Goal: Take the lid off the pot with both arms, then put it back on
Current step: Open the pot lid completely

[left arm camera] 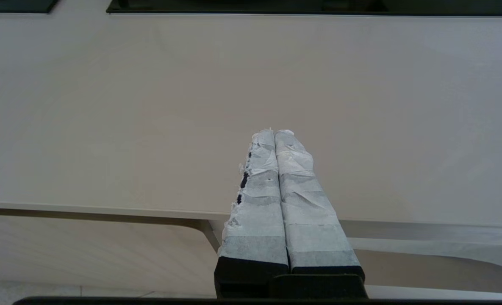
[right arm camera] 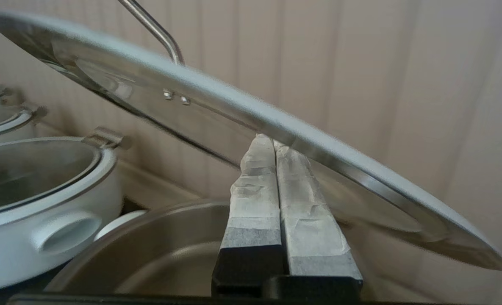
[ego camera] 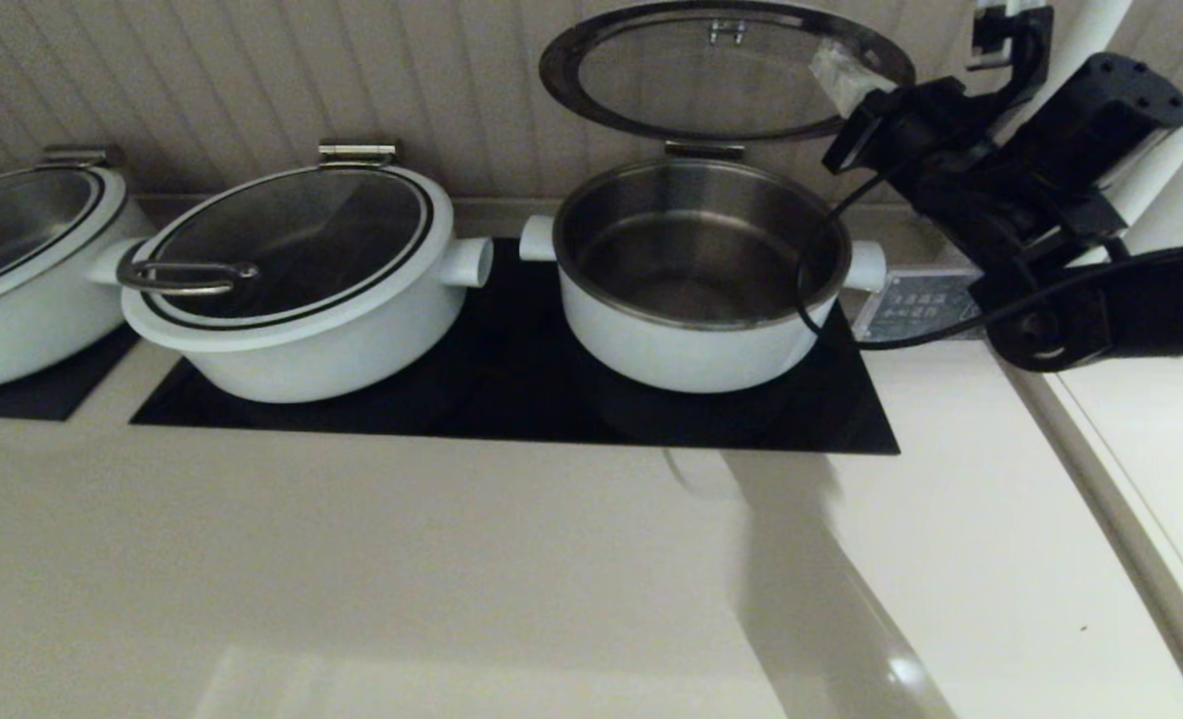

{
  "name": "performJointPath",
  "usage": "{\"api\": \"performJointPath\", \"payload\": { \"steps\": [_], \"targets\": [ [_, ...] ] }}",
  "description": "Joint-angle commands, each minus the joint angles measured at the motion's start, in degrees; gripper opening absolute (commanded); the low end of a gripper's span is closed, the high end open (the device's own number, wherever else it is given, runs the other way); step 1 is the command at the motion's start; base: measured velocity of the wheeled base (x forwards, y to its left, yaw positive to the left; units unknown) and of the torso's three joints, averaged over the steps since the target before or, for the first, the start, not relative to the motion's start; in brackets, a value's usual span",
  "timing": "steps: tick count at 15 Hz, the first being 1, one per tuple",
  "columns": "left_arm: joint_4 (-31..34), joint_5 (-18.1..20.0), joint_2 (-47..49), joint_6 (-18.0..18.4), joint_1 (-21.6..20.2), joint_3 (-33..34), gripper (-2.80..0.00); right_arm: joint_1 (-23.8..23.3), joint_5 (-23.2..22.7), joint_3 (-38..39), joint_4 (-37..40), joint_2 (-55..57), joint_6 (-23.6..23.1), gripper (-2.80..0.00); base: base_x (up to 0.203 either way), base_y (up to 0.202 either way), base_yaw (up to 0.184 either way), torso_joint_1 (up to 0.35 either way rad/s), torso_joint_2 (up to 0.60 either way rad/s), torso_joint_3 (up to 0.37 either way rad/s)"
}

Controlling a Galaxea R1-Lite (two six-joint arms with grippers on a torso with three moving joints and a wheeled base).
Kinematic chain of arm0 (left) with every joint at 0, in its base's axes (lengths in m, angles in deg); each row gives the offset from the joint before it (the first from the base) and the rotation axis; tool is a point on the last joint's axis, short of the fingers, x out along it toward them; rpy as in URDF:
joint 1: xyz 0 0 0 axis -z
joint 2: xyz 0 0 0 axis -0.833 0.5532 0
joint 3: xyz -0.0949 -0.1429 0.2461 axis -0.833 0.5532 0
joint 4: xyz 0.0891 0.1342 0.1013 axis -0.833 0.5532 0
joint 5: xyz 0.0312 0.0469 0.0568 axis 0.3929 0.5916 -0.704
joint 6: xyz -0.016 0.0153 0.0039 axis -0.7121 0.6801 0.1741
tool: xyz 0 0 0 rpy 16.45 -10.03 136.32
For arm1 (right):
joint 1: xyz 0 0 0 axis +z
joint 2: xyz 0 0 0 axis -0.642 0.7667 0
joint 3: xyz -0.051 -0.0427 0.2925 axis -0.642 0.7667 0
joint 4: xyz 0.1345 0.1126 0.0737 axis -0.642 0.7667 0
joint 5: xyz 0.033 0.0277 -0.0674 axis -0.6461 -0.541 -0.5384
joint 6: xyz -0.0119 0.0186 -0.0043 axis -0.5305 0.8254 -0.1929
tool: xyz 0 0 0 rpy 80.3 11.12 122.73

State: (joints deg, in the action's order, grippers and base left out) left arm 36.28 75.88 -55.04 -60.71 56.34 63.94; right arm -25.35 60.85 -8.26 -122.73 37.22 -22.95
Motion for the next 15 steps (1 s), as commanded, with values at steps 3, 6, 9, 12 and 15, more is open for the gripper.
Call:
{"api": "performJointPath", "payload": {
  "steps": [3, 6, 9, 12, 15],
  "targets": [
    [-0.01, 0.01, -0.10, -0.01, -0.01, 0.00, -2.80, -0.84, -0.04, -1.69, -0.48, 0.99, -0.02, -2.80, 0.000, 0.000, 0.000, 0.000, 0.00, 0.000],
    [-0.01, 0.01, -0.10, -0.01, -0.01, 0.00, -2.80, -1.61, -0.08, -4.41, -0.40, 1.81, -0.02, -2.80, 0.000, 0.000, 0.000, 0.000, 0.00, 0.000],
    [-0.01, -0.07, -0.10, -0.01, -0.01, 0.00, -2.80, -2.72, -0.16, -6.08, -0.39, 2.66, 0.00, -2.80, 0.000, 0.000, 0.000, 0.000, 0.00, 0.000],
    [-0.10, 0.01, -0.01, -0.01, -0.01, 0.00, -2.80, -3.90, -0.16, -7.62, -0.39, 2.97, 0.07, -2.80, 0.000, 0.000, 0.000, 0.000, 0.00, 0.000],
    [-0.05, -0.04, -0.01, -0.01, -0.01, 0.00, -2.80, -5.14, -0.42, -9.34, -0.30, 3.19, 0.07, -2.80, 0.000, 0.000, 0.000, 0.000, 0.00, 0.000]
  ]
}}
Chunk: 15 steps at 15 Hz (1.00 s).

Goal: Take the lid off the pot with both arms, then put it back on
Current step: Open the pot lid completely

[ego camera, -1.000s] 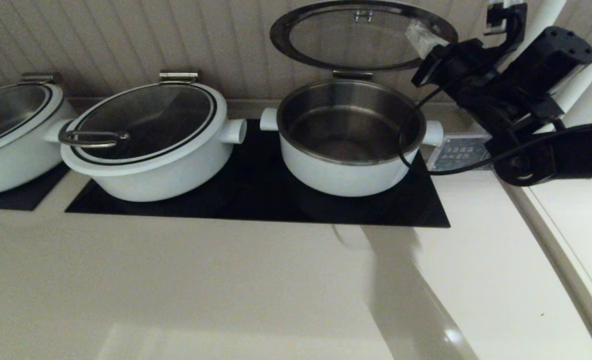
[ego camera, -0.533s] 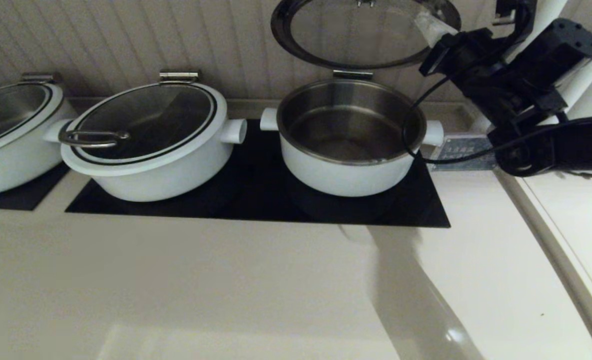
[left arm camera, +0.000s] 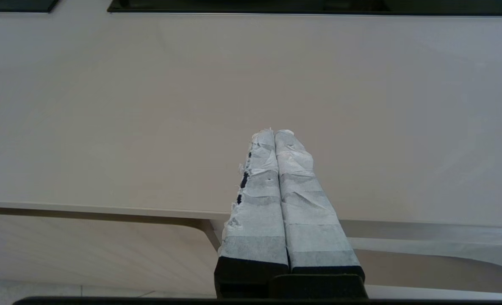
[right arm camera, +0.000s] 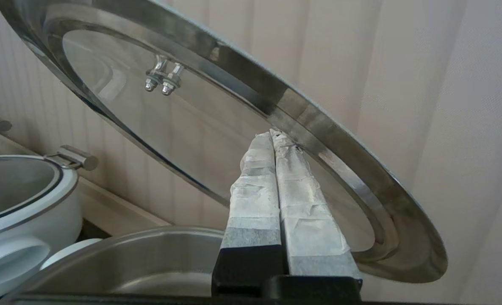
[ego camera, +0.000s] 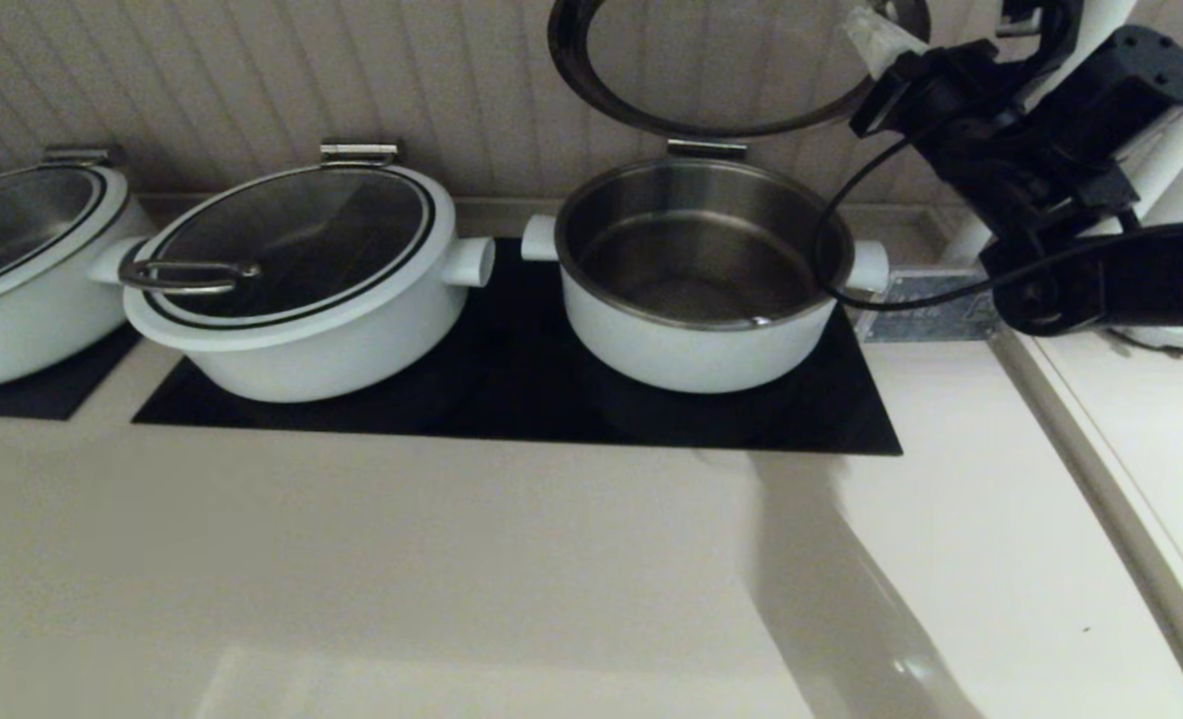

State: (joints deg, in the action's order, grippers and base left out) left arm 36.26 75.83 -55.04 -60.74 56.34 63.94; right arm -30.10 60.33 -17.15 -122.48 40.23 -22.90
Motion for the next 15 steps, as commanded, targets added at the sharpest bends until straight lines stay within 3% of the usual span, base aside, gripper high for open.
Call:
{"api": "performJointPath", "payload": {
  "steps": [1, 9, 15],
  "targets": [
    [0.01, -0.02, -0.01, 0.01, -0.01, 0.00, -2.80, -0.61, -0.14, -0.54, -0.65, 0.18, 0.02, -2.80, 0.000, 0.000, 0.000, 0.000, 0.00, 0.000],
    [0.01, -0.02, -0.01, 0.01, -0.01, 0.00, -2.80, -1.23, -1.31, -6.17, 2.43, -0.62, 0.02, -2.80, 0.000, 0.000, 0.000, 0.000, 0.00, 0.000],
    [-0.03, 0.00, -0.01, 0.01, -0.01, 0.00, -2.80, -1.23, -1.40, -6.26, 3.30, -2.71, 0.02, -2.80, 0.000, 0.000, 0.000, 0.000, 0.00, 0.000]
  ]
}}
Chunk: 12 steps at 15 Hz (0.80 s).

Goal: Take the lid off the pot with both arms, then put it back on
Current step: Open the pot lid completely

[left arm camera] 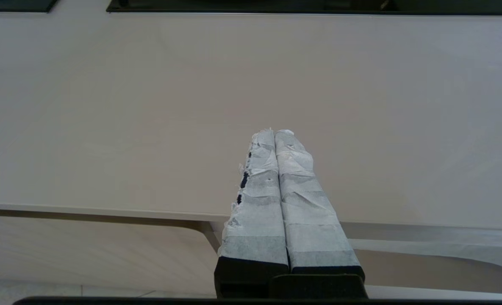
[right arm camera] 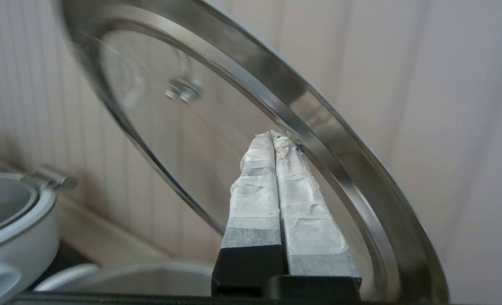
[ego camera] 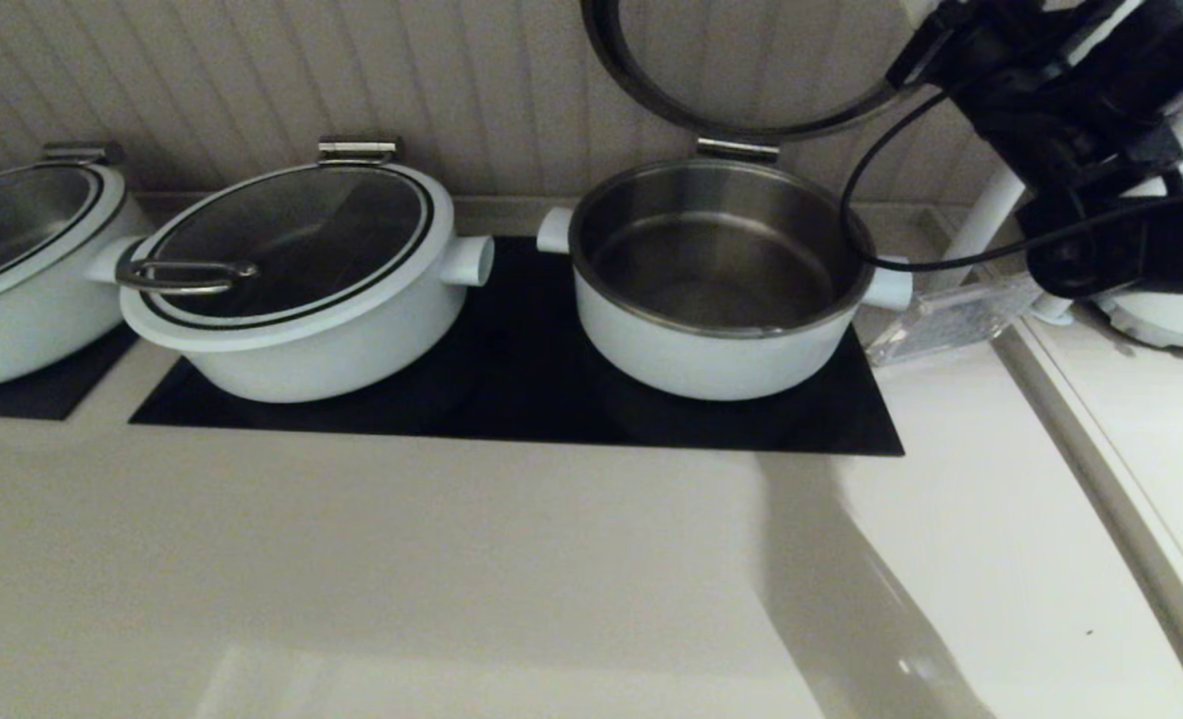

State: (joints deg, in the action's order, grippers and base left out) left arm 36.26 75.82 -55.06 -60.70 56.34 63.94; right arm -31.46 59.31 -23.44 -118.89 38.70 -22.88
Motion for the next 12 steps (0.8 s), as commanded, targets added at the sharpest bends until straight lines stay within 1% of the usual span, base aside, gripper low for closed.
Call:
{"api": "performJointPath", "payload": {
  "steps": [1, 4, 8, 12],
  "targets": [
    [0.01, 0.03, 0.00, -0.02, -0.01, 0.00, -2.80, 0.13, -0.38, 0.04, -0.28, -1.28, 0.00, -2.80, 0.000, 0.000, 0.000, 0.000, 0.00, 0.000],
    [-0.01, 0.00, 0.00, -0.02, -0.01, 0.00, -2.80, 0.22, -0.61, 0.29, -0.36, -1.36, 0.00, -2.80, 0.000, 0.000, 0.000, 0.000, 0.00, 0.000],
    [-0.06, 0.05, -0.07, -0.02, -0.01, 0.00, -2.80, 0.26, -2.55, 2.03, -0.82, -1.35, 0.00, -2.80, 0.000, 0.000, 0.000, 0.000, 0.00, 0.000],
    [-0.08, -0.02, -0.07, -0.02, -0.01, 0.00, -2.80, 0.34, -4.14, 8.06, -3.80, -1.38, 0.00, -2.80, 0.000, 0.000, 0.000, 0.000, 0.00, 0.000]
  ]
}}
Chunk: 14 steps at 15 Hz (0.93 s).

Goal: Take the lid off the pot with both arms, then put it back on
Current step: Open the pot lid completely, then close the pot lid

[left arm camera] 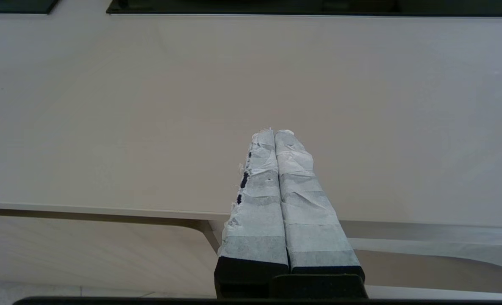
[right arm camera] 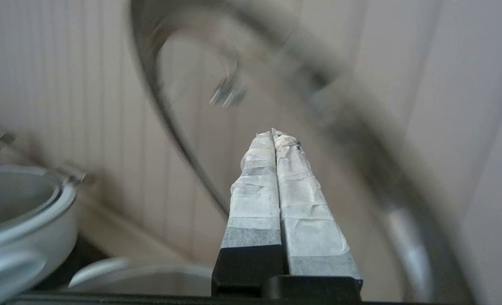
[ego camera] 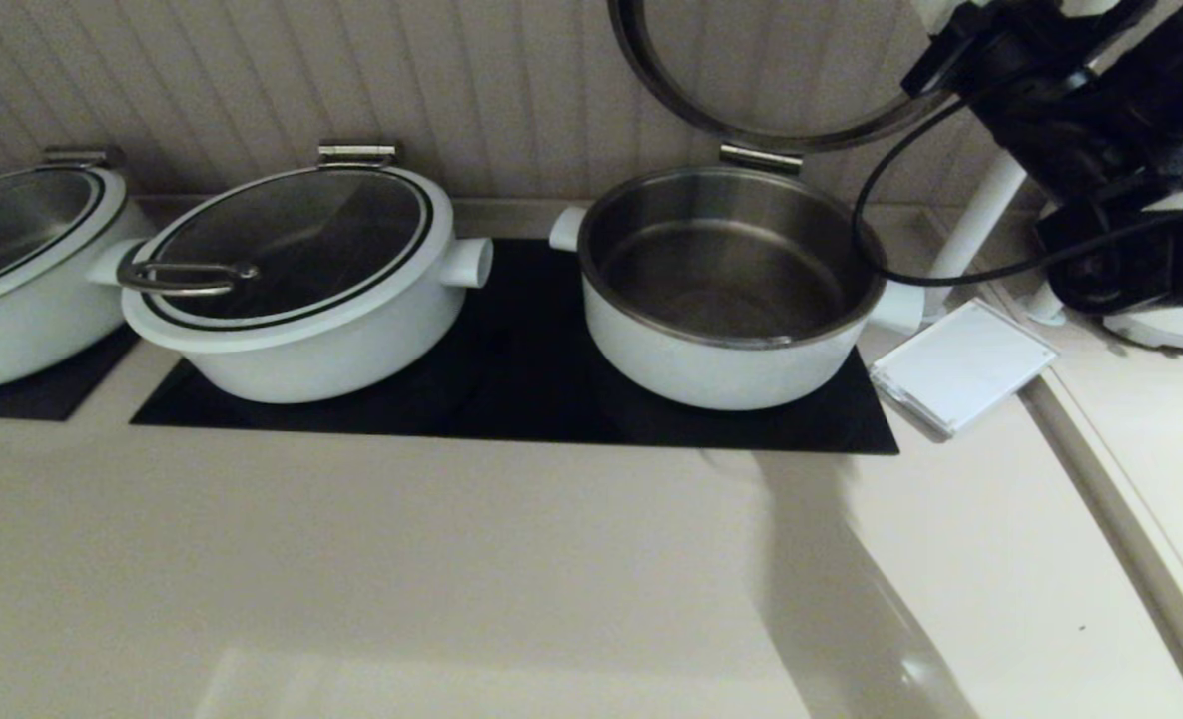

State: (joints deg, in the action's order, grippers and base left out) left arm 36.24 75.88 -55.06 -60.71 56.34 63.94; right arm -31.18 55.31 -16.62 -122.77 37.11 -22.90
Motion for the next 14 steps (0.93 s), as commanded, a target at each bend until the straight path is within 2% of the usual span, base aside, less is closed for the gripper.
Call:
{"api": "performJointPath", "payload": {
  "steps": [1, 9, 14],
  "targets": [
    [0.03, -0.07, 0.01, -0.01, -0.01, 0.00, -2.80, 0.13, -0.95, 3.30, -1.26, 0.10, 0.02, -2.80, 0.000, 0.000, 0.000, 0.000, 0.00, 0.000],
    [0.03, 0.01, -0.07, -0.01, -0.01, 0.00, -2.80, 0.29, -2.21, 9.81, -2.14, -3.56, 0.11, -2.80, 0.000, 0.000, 0.000, 0.000, 0.00, 0.000],
    [0.03, -0.06, -0.07, -0.01, -0.01, 0.00, -2.80, 0.29, -3.83, 16.12, 1.56, -11.78, 0.37, -2.80, 0.000, 0.000, 0.000, 0.000, 0.00, 0.000]
  ]
}}
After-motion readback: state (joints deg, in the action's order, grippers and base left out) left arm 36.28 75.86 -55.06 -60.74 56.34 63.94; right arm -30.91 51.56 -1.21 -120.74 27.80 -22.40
